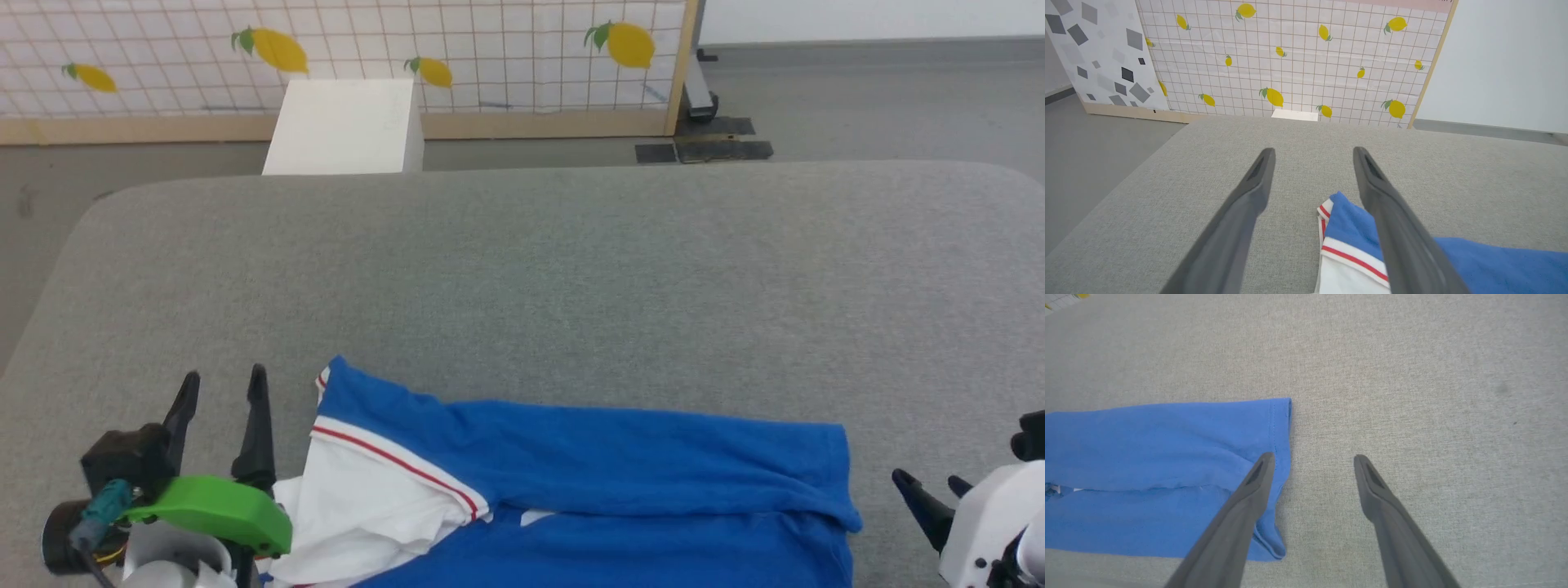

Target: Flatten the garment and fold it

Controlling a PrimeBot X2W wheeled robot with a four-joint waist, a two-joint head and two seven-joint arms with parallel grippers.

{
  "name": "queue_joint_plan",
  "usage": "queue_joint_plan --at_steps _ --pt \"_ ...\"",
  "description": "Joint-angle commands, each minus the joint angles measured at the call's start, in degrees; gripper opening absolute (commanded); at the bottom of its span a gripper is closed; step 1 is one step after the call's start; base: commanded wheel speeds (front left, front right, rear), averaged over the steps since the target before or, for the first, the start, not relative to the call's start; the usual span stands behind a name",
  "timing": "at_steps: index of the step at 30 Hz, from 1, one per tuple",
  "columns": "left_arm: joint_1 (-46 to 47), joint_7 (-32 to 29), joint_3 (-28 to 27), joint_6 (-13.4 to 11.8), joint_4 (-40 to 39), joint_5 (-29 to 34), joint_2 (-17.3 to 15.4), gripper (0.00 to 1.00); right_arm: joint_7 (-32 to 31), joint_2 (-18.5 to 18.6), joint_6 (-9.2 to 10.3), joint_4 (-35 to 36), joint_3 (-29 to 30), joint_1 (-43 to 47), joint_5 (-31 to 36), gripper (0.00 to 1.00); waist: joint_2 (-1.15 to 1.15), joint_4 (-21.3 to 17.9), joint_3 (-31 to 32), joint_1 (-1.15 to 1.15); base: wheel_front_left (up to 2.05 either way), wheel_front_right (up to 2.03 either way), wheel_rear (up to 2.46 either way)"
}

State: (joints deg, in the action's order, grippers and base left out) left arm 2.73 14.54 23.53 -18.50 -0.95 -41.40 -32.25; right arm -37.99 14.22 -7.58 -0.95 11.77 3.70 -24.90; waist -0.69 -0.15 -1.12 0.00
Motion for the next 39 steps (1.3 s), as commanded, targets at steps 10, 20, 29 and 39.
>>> queue_joint_plan --at_steps 10,20,29,39 --pt "0.19 0.45 -1.74 0.98 -4.56 9.69 5.19 1.0 -5.92 -0.25 0.09 -15.17 -7.28 -9.48 -2.73 1.0 0.69 3.88 -4.38 0.0 0.0 0.0 0.0" --pt "-1.17 0.45 -3.99 1.8 -3.47 10.63 7.13 1.0 -9.5 -0.84 0.09 -22.05 -12.94 -9.16 -7.19 0.0 0.69 4.56 -4.77 0.0 0.0 0.0 0.0" --pt "-2.82 0.0 -4.31 1.86 -1.34 9.78 6.78 1.0 -7.15 0.76 0.09 -21.12 -15.78 -11.67 -9.25 0.0 0.69 3.71 -1.88 0.0 0.0 0.0 0.0" --pt "-4.14 -0.63 -4.5 1.05 -1.82 9.53 6.03 1.0 -7.49 6.97 0.09 -17.1 -13.01 -14.3 -8.21 0.0 0.69 2.69 0.68 0.0 0.0 0.0 0.0"
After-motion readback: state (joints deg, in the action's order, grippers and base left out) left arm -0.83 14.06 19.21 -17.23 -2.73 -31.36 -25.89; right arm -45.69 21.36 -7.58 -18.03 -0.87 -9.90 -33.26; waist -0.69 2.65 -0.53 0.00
